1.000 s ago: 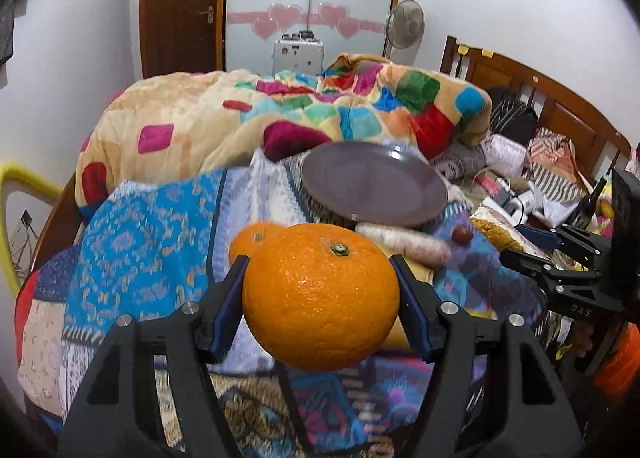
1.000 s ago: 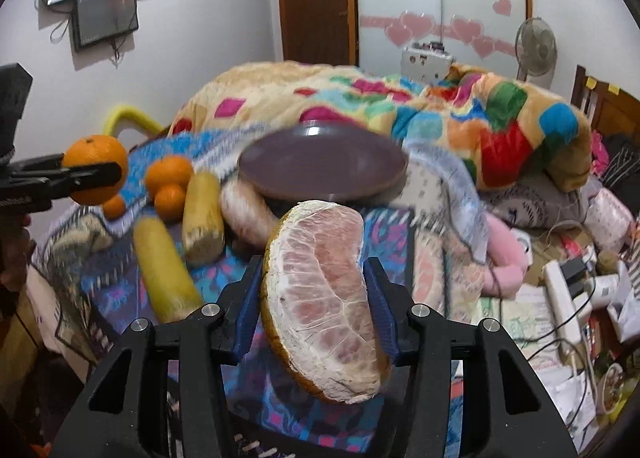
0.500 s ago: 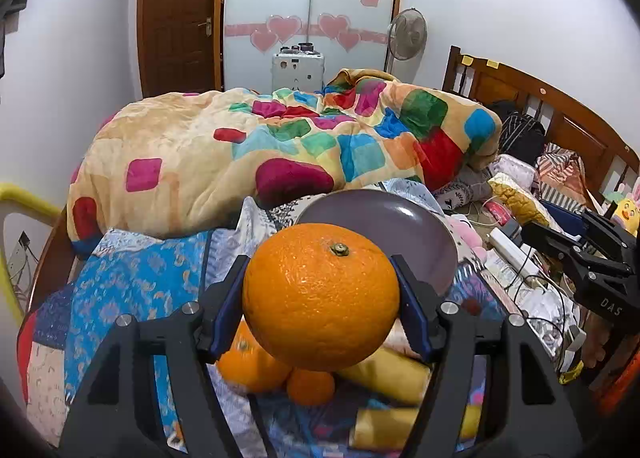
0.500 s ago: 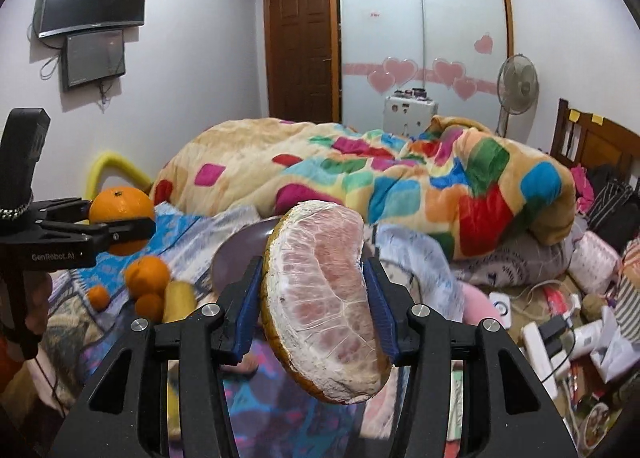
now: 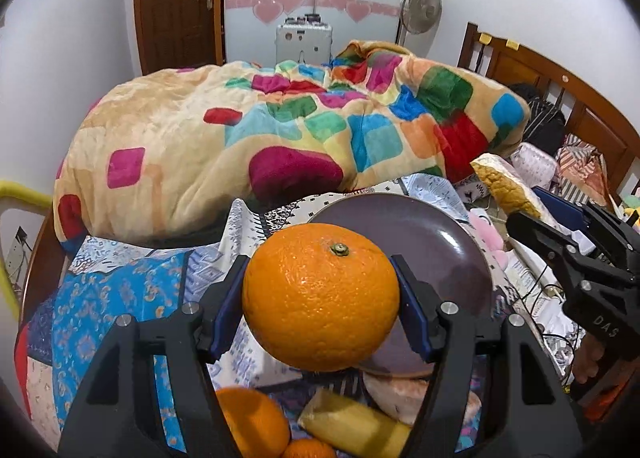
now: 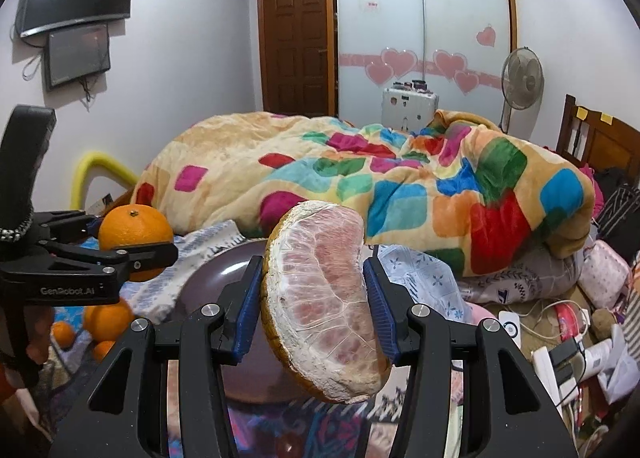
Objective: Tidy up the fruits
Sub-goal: 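Set orange on the dark plate with left gripper while right gripper places the wedge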
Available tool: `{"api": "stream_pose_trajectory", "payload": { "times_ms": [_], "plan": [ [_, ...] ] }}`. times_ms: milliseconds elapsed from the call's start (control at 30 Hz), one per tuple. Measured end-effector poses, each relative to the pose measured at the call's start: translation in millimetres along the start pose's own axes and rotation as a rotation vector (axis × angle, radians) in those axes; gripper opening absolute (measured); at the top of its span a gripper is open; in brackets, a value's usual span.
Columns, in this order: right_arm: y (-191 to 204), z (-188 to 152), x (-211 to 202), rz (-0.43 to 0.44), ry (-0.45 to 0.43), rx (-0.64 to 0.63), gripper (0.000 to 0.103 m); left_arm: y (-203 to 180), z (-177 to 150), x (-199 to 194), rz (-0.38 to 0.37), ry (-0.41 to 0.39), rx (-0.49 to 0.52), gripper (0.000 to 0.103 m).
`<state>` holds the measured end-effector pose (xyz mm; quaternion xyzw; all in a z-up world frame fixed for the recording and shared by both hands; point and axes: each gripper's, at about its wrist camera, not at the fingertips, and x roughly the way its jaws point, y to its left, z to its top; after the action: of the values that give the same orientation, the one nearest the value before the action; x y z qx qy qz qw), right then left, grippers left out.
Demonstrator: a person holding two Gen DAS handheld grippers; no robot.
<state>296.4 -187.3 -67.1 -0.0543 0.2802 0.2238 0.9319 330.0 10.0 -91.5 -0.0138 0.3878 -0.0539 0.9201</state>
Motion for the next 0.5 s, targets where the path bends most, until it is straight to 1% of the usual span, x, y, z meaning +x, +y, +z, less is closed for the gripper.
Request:
{"api": "stream_pose_trajectory", "payload": {
  "times_ms": [133,267,333,433,500],
  "plan": [
    [-6,0,23,-0.004,0.050,0.002,0.046,-7,8,21,0.020,0.049,0.024,0.068],
    [-12,-4,47,0.000,0.121,-0.003,0.046,-11,14,41,0.014,0.105,0.036,0.068],
    [-13,-5,57,0.009,0.154,-0.008,0.046,-12,18,52,0.005,0.136,0.026,0.068],
    [-12,-8,69,0.020,0.200,-0.018,0.046,-10,20,70,-0.027,0.206,0.000,0.068],
    [-11,-10,75,0.030,0.225,-0.033,0.046,-9,19,79,-0.032,0.238,-0.013,0.068]
  ]
}}
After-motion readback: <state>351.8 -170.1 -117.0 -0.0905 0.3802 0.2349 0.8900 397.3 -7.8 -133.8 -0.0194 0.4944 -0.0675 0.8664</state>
